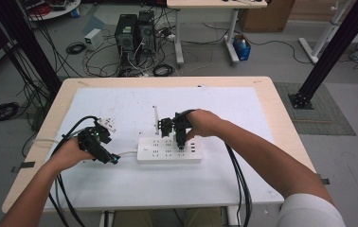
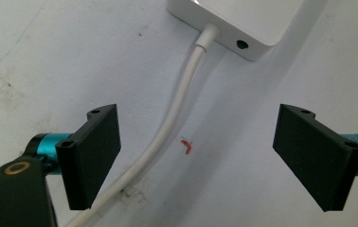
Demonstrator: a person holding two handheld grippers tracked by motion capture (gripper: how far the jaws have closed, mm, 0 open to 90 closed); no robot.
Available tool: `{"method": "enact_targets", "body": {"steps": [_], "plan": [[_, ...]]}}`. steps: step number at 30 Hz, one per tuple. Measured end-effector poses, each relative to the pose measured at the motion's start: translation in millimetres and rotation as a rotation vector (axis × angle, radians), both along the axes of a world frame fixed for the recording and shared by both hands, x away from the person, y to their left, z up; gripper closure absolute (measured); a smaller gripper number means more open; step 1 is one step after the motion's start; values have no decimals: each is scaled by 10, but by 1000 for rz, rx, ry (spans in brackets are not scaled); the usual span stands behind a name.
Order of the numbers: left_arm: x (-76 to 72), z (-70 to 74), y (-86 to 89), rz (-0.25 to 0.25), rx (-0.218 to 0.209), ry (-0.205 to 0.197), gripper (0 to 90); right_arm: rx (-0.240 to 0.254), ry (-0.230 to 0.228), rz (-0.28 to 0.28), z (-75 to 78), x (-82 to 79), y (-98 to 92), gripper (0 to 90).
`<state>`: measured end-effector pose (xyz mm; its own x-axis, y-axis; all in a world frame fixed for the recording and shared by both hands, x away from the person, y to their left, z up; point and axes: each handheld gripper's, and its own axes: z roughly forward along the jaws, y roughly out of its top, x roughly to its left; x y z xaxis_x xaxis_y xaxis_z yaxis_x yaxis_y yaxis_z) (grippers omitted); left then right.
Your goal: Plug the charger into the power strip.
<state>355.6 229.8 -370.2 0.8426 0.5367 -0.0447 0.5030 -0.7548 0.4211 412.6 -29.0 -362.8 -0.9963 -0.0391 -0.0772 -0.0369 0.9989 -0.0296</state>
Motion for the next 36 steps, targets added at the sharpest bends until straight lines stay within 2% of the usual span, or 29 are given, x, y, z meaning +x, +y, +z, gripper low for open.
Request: {"method": "enact_targets", "body": {"steps": [3,6,7,8,11,12,13,14,15,16,17,18,19,20,21,22,25,27,28,29,30,33,36], "plan": [[-15,-11,2,18,-11,-2,161,-1,32,-15,-12,55,13,628],[-19,-26,9,17,-15,-1,161,2,11,-7,-74,23,10,627],[-31,-37,23,17,-8,5,161,19,13,-20,-76,27,-8,627],[-32,-42,28,17,-5,10,161,65,32,-32,-80,59,-78,625],[7,-42,62,17,0,11,161,100,64,-34,-79,107,-101,605],[16,-48,62,27,-11,10,161,105,66,-32,-102,120,-103,474],[26,-53,63,27,-14,7,160,82,73,-30,-144,130,-103,372],[35,-55,65,20,-9,10,161,77,95,-45,-162,146,-117,322],[35,-55,65,20,-9,10,161,77,95,-45,-162,146,-117,322],[37,-69,53,24,-14,12,161,109,113,-72,-144,165,-141,287],[38,-72,50,25,-15,12,161,194,159,-132,-46,223,-193,215],[40,-76,43,30,-19,8,161,230,165,-160,0,243,-216,214],[40,-76,39,28,-23,7,161,281,168,-197,70,273,-253,177],[41,-68,35,25,-23,8,161,301,173,-220,99,288,-271,115],[36,-62,29,27,-25,3,161,324,170,-244,125,311,-294,118],[38,-57,29,21,-23,2,161,333,142,-281,149,325,-317,118],[31,-55,26,28,-28,-2,161,345,134,-310,180,346,-369,117],[26,-47,32,33,-34,-5,161,396,141,-320,221,375,-425,117],[23,-43,34,35,-35,-6,161,424,124,-333,245,382,-440,109],[18,-39,34,38,-34,-9,161,452,99,-342,264,388,-452,15],[15,-39,35,39,-39,-9,160,466,80,-344,284,390,-460,7],[12,-32,35,31,-30,-7,160,470,87,-377,344,392,-472,7],[10,-30,26,30,-32,-7,161,454,66,-374,372,370,-493,8]]}}
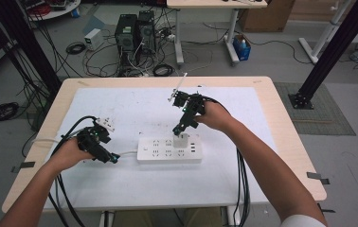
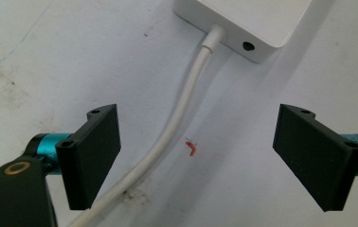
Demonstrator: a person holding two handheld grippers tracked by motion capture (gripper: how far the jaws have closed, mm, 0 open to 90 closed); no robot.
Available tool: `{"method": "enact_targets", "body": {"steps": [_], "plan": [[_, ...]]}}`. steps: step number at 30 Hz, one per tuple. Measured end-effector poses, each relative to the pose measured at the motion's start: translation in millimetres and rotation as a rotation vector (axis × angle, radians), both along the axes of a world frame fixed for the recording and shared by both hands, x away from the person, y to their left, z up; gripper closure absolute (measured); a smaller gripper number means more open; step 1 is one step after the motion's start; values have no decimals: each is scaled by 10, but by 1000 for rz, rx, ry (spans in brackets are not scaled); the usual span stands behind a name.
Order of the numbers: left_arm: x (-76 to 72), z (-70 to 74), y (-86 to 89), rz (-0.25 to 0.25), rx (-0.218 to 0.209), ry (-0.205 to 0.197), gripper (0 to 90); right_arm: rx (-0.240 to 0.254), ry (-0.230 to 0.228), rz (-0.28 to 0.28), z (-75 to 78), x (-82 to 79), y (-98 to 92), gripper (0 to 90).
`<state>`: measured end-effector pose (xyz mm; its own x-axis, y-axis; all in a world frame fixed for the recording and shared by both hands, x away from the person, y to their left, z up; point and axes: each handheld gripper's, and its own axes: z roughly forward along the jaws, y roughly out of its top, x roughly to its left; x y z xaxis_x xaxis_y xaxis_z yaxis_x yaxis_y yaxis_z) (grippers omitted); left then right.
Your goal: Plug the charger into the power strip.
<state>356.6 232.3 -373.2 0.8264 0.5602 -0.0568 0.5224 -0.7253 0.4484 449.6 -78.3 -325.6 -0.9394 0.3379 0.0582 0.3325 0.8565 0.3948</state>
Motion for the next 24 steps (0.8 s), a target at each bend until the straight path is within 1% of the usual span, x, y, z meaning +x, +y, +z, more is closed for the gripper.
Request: {"method": "enact_targets", "body": {"steps": [1,3,4,5,6,9,11,12,14,15,16,17,19,20,21,23,24], "plan": [[2,2,-1,-5,1,-1,160,-19,-11,-2,8,-18,-16,8],[-2,2,-10,1,-1,-2,161,-27,-15,4,13,-30,-32,8],[-3,0,-14,4,-6,-2,161,-29,-16,9,39,-53,-71,8],[3,7,-11,-5,5,0,161,-34,-18,1,61,-69,-89,8],[2,5,-14,-4,3,-4,161,-31,-19,3,80,-78,-109,9],[1,11,-17,-9,8,-2,161,-36,-16,3,121,-106,-150,8],[-6,20,-27,-11,5,-3,161,-39,6,21,180,-157,-224,9],[-6,25,-28,-15,9,-4,161,-43,3,19,202,-171,-249,9],[-9,28,-38,-12,7,-5,161,-35,3,5,254,-203,-322,9],[-4,38,-35,-24,16,-6,161,-33,-4,0,281,-215,-373,9],[-9,39,-41,-17,10,-6,160,-32,-5,-14,299,-228,-411,9],[-15,38,-44,-13,3,-8,161,-42,-2,-23,318,-240,-442,9],[-18,44,-43,-9,1,-8,160,-54,-13,-46,352,-269,-523,9],[-18,43,-40,-8,1,-10,161,-62,-23,-58,362,-282,-562,9],[-15,49,-32,-9,11,-7,161,-70,-33,-75,373,-298,-602,9],[-16,43,-25,8,5,-6,161,-92,-49,-108,390,-332,-680,9],[-13,45,-20,13,10,-5,161,-107,-57,-129,397,-351,-730,9]]}}
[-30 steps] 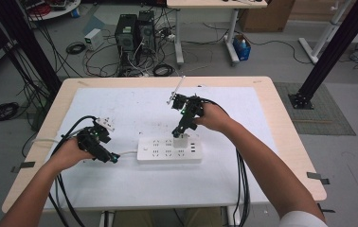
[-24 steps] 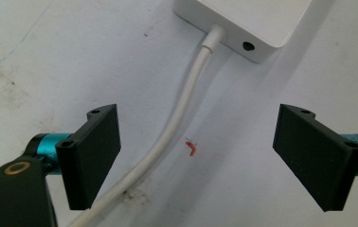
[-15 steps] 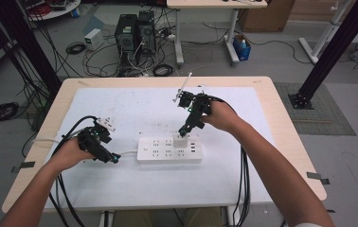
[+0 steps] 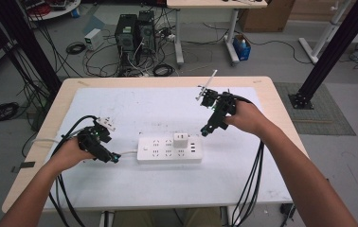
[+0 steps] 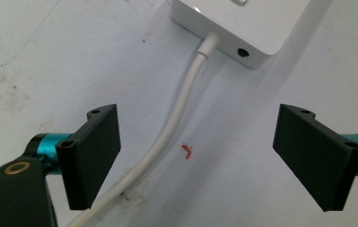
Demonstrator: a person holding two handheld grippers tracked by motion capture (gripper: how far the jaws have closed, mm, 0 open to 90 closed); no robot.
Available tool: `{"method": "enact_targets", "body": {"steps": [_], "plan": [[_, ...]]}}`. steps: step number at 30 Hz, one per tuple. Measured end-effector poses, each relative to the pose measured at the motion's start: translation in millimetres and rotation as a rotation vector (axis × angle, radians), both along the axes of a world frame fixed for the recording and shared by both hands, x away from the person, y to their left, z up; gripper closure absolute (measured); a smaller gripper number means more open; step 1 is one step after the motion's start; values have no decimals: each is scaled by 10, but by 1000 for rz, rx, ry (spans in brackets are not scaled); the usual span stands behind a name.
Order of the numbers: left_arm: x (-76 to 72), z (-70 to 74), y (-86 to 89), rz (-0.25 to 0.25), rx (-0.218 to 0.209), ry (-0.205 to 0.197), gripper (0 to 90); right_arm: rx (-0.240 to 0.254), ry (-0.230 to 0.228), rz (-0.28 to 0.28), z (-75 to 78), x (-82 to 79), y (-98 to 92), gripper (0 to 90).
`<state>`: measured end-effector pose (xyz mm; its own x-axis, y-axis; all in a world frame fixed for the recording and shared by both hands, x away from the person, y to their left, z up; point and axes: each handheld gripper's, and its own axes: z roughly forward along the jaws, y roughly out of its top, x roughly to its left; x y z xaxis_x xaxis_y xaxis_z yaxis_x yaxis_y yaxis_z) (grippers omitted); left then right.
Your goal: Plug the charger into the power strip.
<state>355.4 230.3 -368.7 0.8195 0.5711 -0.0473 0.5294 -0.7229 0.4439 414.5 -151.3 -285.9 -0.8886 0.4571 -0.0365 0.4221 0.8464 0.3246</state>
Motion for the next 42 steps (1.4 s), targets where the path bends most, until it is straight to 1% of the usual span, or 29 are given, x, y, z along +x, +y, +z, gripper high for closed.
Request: {"method": "enact_targets", "body": {"steps": [3,4,8,9,11,13,16,17,21,24,26,28,31,35,36,37,38,39,40,42], "plan": [[10,1,17,13,1,0,161,-19,-7,-35,19,-36,-108,10],[11,1,22,19,1,0,161,-17,-8,-37,29,-51,-145,9],[11,1,23,20,0,-2,161,-11,-13,-49,55,-100,-255,10],[10,4,24,18,5,-3,160,-15,-14,-46,60,-112,-292,10],[6,2,19,18,0,-6,161,-15,-11,-44,61,-127,-318,10],[-1,5,11,17,2,-4,161,-26,7,-40,55,-169,-400,10],[-6,10,-4,8,2,-4,161,-39,30,-27,44,-218,-462,10],[-9,7,-13,8,-2,-8,161,-46,32,-22,41,-232,-482,10],[-20,6,-41,-5,2,-3,160,-60,50,-22,24,-294,-547,10],[-22,8,-49,-9,1,-4,161,-79,56,-1,4,-328,-588,10],[-22,7,-50,-9,2,-4,161,-92,58,-5,-18,-348,-606,10],[-23,9,-51,-13,5,-5,161,-97,63,2,-44,-363,-630,11],[-31,11,-49,-7,0,-1,161,-109,65,-1,-77,-384,-667,11],[-32,22,-43,-6,1,-4,161,-103,66,6,-109,-409,-722,11],[-30,23,-41,-5,-1,-4,160,-107,70,0,-117,-420,-735,11],[-24,28,-33,-8,6,-6,161,-105,68,4,-130,-425,-752,11],[-22,32,-31,-10,10,-3,161,-103,77,-9,-141,-437,-763,11],[-31,26,-37,-3,2,-5,160,-104,78,-11,-155,-446,-779,11],[-37,32,-39,-9,7,2,161,-105,77,-11,-167,-456,-792,11],[-44,31,-38,-12,10,-2,161,-105,80,-8,-191,-470,-815,11]]}}
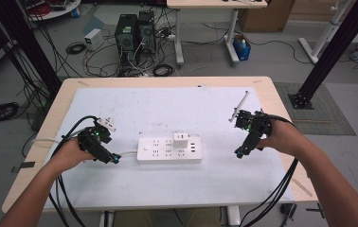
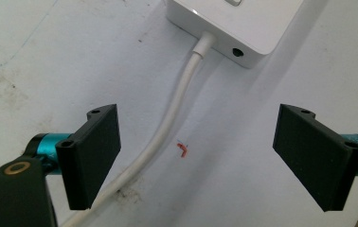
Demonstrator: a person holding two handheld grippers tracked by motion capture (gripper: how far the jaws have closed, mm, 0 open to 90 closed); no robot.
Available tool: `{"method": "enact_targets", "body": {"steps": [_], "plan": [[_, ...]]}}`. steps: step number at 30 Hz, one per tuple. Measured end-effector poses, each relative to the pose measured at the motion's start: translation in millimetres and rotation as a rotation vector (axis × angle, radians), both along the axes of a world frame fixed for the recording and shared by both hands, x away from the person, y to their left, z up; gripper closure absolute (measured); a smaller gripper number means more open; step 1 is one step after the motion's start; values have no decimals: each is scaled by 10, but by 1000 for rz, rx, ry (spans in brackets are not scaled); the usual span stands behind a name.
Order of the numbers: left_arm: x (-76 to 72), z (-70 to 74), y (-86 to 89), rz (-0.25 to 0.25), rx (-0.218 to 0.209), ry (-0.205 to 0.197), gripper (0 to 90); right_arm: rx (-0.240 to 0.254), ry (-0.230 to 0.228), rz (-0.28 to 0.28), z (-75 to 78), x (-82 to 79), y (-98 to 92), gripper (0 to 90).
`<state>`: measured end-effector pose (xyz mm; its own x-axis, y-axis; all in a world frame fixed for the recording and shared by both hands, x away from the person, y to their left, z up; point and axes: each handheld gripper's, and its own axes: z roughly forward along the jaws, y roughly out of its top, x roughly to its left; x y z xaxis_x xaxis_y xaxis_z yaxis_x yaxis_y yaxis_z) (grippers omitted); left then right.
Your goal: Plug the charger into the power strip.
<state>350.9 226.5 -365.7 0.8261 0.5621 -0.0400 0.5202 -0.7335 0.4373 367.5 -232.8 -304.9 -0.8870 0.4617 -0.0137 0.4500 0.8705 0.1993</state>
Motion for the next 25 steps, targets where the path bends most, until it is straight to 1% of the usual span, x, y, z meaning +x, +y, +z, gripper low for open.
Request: {"method": "enact_targets", "body": {"steps": [1,2,3,4,5,6,7,12,15,17,23,25], "plan": [[-3,-4,0,5,-3,0,161,2,2,-12,-9,-15,-1,11],[2,2,7,-1,7,1,161,6,-2,-10,-19,-20,-6,11],[0,-2,7,2,1,-2,161,2,-2,-5,-23,-24,-12,11],[-1,4,8,-2,7,0,160,11,-3,-11,-32,-34,-11,11],[-3,7,8,-5,9,-1,161,5,-2,-7,-34,-38,-17,11],[-13,0,0,8,-4,-4,161,8,-4,-9,-42,-43,-18,11],[-13,4,2,4,1,-4,161,12,-4,-13,-47,-47,-17,11],[-19,1,14,11,-4,-6,161,13,-6,-20,-53,-55,-20,11],[-18,1,24,7,0,-11,160,16,-12,-20,-52,-53,-21,11],[-25,0,39,19,-2,-12,161,30,-16,-32,-64,-54,-25,11],[-13,-10,78,40,-3,-22,160,37,-19,-54,-128,-64,-50,11],[-1,-25,93,57,0,-27,161,45,-20,-66,-143,-59,-62,11]]}}
